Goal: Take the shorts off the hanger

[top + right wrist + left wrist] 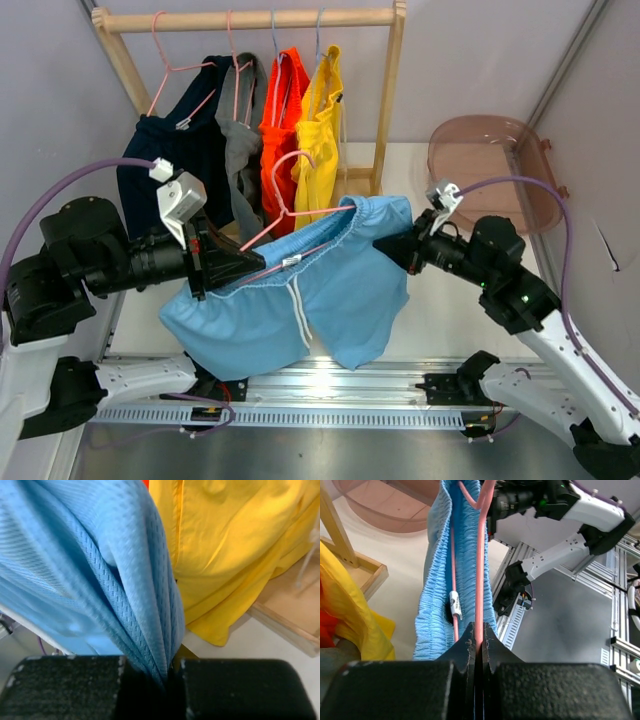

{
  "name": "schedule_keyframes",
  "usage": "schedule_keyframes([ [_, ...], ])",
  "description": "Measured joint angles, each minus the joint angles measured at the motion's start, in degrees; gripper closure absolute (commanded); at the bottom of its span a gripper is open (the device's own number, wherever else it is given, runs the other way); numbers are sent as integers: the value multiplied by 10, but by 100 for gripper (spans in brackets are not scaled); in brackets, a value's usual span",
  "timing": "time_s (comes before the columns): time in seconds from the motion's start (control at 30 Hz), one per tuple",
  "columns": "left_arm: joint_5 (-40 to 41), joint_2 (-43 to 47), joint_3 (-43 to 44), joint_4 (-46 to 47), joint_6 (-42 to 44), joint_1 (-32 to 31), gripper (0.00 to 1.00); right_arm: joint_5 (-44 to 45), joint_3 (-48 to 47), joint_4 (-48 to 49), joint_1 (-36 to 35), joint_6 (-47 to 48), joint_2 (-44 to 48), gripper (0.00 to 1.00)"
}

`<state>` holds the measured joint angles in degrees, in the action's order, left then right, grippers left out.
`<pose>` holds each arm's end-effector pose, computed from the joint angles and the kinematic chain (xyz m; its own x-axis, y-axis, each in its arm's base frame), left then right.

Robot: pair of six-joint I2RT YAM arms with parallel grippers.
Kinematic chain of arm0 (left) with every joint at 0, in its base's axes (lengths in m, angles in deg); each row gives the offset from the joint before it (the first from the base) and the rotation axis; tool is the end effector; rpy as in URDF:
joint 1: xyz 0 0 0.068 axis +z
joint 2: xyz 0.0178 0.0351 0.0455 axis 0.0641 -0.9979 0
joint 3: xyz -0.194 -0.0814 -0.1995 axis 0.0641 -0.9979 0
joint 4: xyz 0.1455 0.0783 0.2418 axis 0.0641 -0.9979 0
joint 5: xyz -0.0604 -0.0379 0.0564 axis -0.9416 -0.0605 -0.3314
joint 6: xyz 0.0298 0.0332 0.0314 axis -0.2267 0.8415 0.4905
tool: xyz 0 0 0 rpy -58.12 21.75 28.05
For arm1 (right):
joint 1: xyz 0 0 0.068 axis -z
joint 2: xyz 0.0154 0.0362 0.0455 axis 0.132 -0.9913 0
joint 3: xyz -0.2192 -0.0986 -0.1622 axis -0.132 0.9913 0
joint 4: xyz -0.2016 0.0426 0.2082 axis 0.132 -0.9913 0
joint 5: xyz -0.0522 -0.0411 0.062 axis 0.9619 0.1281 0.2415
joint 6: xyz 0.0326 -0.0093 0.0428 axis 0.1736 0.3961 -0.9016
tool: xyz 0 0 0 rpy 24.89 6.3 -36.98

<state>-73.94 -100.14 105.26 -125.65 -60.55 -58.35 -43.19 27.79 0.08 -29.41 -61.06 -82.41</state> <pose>0.0463 -0.0822 0.5774 -0.3204 0.0758 -0.9442 0.8870 0.3738 -0.2710 0.1506 0.1303 0.4192 -0.2664 0.0498 -0.9626 -0.8126 0.5256 0.2520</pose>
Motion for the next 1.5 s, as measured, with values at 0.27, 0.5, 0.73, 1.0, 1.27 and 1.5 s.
schedule_keyframes([
  [0.27,57,-3,15,-22,2,-1,100,126,-3,-63,-1,3,112,100],
  [0.5,76,-13,14,-21,2,-1,100,250,-63,-117,37,15,106,100],
  [0.73,87,-19,14,-17,2,-1,100,284,-84,-131,156,12,70,100],
  [1.0,111,-14,9,24,0,-1,100,101,-98,-138,431,-36,52,100],
  [1.27,147,-15,7,36,2,-2,100,-86,36,-84,364,-70,146,100],
  [1.5,214,-44,-15,144,17,-2,100,-54,16,-101,97,-63,156,100],
])
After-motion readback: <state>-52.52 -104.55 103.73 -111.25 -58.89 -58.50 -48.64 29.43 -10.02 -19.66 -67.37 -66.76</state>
